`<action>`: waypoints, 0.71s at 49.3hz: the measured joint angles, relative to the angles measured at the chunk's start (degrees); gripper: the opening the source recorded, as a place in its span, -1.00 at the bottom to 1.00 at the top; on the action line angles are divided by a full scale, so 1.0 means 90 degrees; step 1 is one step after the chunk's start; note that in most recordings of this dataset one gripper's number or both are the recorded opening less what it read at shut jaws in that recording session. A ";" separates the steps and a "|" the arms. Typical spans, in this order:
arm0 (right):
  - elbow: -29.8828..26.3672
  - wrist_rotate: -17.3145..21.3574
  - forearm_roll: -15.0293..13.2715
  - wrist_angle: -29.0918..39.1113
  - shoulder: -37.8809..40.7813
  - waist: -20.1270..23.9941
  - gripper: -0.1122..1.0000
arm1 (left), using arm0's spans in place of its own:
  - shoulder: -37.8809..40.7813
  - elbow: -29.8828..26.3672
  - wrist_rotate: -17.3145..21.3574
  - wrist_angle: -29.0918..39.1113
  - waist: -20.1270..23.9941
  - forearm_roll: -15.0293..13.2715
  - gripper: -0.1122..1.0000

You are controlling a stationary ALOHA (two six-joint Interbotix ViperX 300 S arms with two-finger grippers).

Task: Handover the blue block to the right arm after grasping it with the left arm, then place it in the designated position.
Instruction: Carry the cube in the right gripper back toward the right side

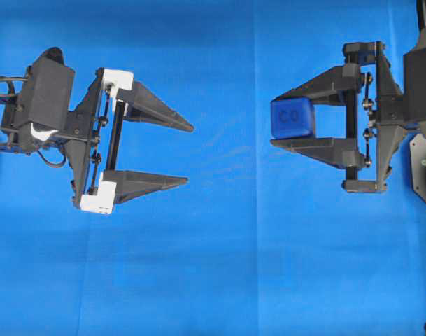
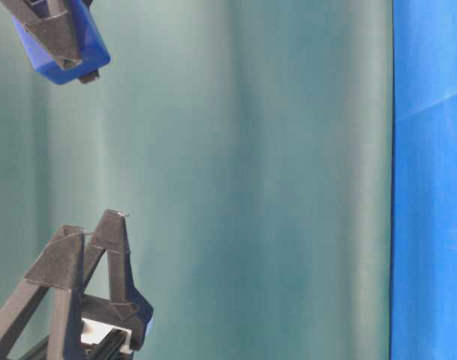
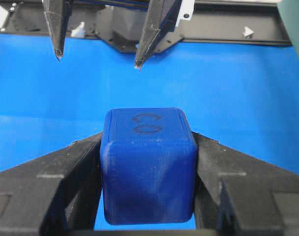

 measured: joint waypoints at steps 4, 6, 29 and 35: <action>0.0000 0.0000 0.0020 0.0137 0.0000 0.0029 -0.06 | 0.0010 0.0000 -0.0010 0.0000 0.0000 0.0000 0.85; 0.0000 0.0000 0.0059 0.0234 0.0000 0.0049 -0.06 | 0.0000 0.0000 -0.0010 0.0000 0.0000 0.0000 0.85; 0.0000 0.0000 0.0840 0.2295 0.0000 0.0596 -0.06 | 0.0000 0.0000 -0.0010 0.0000 0.0000 0.0000 0.85; 0.0000 -0.0010 0.0889 0.2490 0.0000 0.0693 -0.05 | 0.0000 -0.0010 -0.0010 0.0000 -0.0010 0.0000 0.85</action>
